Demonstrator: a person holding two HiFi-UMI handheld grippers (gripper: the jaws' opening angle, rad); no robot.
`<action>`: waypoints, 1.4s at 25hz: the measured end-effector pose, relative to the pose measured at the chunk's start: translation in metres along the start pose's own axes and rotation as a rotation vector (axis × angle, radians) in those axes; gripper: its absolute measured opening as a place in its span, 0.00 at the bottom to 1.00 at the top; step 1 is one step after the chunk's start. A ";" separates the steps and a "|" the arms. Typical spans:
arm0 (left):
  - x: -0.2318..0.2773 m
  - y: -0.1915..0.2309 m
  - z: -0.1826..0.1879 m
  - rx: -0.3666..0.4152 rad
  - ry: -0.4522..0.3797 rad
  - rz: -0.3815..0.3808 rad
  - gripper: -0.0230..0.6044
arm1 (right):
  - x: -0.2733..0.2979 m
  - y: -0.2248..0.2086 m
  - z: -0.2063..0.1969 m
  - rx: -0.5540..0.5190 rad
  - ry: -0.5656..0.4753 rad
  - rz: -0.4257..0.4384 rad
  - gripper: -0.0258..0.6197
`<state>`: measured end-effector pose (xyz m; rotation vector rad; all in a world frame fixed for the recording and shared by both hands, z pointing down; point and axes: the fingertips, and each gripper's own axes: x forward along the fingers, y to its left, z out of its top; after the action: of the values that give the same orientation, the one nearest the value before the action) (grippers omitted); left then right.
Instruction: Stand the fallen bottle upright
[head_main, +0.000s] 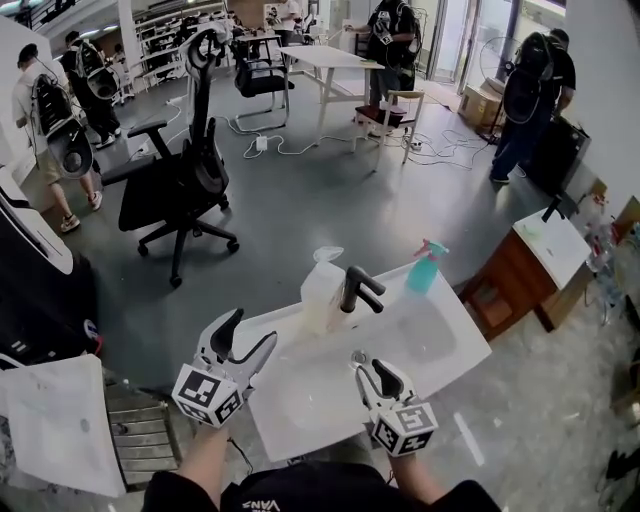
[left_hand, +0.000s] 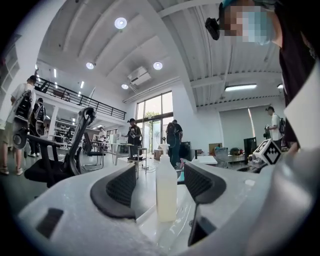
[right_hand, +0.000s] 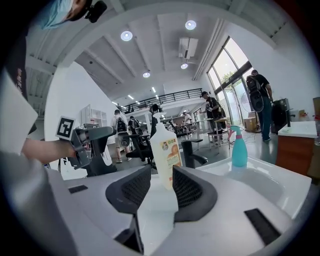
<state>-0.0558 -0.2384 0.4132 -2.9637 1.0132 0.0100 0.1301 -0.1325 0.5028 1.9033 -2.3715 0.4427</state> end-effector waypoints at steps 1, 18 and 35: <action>-0.006 -0.002 -0.004 0.005 0.007 0.002 0.52 | -0.003 0.003 0.001 -0.001 -0.006 -0.007 0.25; -0.081 -0.035 -0.057 -0.018 0.090 -0.043 0.08 | -0.044 0.041 -0.012 0.010 -0.052 -0.086 0.04; -0.117 -0.050 -0.093 -0.121 0.151 -0.056 0.07 | -0.056 0.054 -0.021 -0.054 0.001 -0.102 0.04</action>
<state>-0.1178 -0.1281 0.5077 -3.1428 0.9775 -0.1612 0.0881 -0.0638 0.5005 1.9881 -2.2492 0.3676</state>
